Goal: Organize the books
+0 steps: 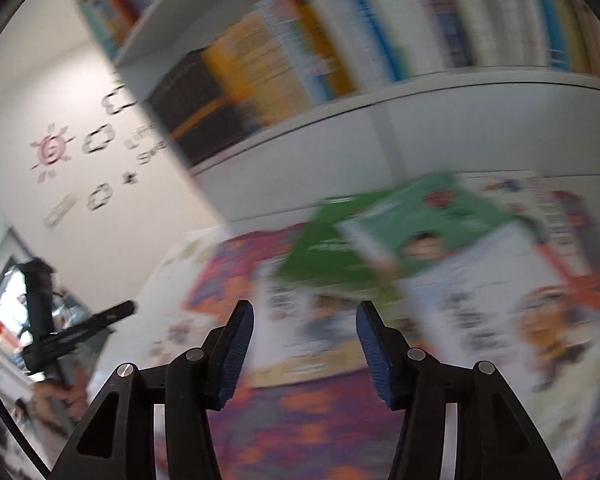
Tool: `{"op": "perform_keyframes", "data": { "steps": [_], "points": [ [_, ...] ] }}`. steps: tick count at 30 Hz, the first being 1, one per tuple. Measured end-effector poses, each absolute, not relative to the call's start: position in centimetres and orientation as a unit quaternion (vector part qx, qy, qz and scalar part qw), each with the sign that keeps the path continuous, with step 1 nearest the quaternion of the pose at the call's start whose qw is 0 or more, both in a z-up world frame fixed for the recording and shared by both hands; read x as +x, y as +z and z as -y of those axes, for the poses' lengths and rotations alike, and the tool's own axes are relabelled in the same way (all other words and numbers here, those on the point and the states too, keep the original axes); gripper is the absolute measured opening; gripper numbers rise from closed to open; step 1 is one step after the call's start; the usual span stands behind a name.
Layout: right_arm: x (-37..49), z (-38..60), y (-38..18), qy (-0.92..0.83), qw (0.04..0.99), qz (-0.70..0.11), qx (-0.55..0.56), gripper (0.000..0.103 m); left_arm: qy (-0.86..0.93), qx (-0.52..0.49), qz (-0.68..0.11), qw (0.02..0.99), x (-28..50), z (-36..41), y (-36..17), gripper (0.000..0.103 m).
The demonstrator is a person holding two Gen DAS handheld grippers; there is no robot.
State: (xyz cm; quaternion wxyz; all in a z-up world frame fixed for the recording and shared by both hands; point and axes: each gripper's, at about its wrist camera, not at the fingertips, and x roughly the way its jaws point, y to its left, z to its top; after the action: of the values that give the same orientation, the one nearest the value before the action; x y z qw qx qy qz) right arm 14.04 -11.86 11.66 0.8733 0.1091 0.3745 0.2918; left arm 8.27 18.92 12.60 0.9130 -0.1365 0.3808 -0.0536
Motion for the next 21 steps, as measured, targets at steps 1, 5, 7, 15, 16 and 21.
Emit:
{"op": "perform_keyframes", "data": {
  "steps": [1,5,7,15,16,21],
  "points": [
    [14.9,14.1,11.0,0.271,0.879,-0.378,0.108,0.052,-0.072,-0.136,-0.384,0.910,9.3,-16.6,12.3,0.033],
    [17.0,20.5,8.5,0.216,0.889,-0.389,0.113,0.052,-0.130,-0.107,-0.406,0.898,12.7,-7.5,9.7,0.033],
    [17.9,23.0,7.2,0.193,0.890,-0.396,0.119,0.052,-0.157,-0.090,-0.421,0.889,13.5,-3.4,8.0,0.033],
    [21.2,29.7,3.0,0.156,0.880,-0.421,0.154,0.052,-0.210,-0.078,-0.457,0.861,15.2,5.1,3.6,0.033],
    [21.7,30.3,2.6,0.156,0.876,-0.427,0.159,0.052,-0.214,-0.077,-0.459,0.859,15.4,5.5,3.5,0.033],
    [22.6,30.0,1.3,0.162,0.869,-0.445,0.144,0.052,-0.223,-0.077,-0.473,0.849,16.0,6.3,2.7,0.033]
  ]
}}
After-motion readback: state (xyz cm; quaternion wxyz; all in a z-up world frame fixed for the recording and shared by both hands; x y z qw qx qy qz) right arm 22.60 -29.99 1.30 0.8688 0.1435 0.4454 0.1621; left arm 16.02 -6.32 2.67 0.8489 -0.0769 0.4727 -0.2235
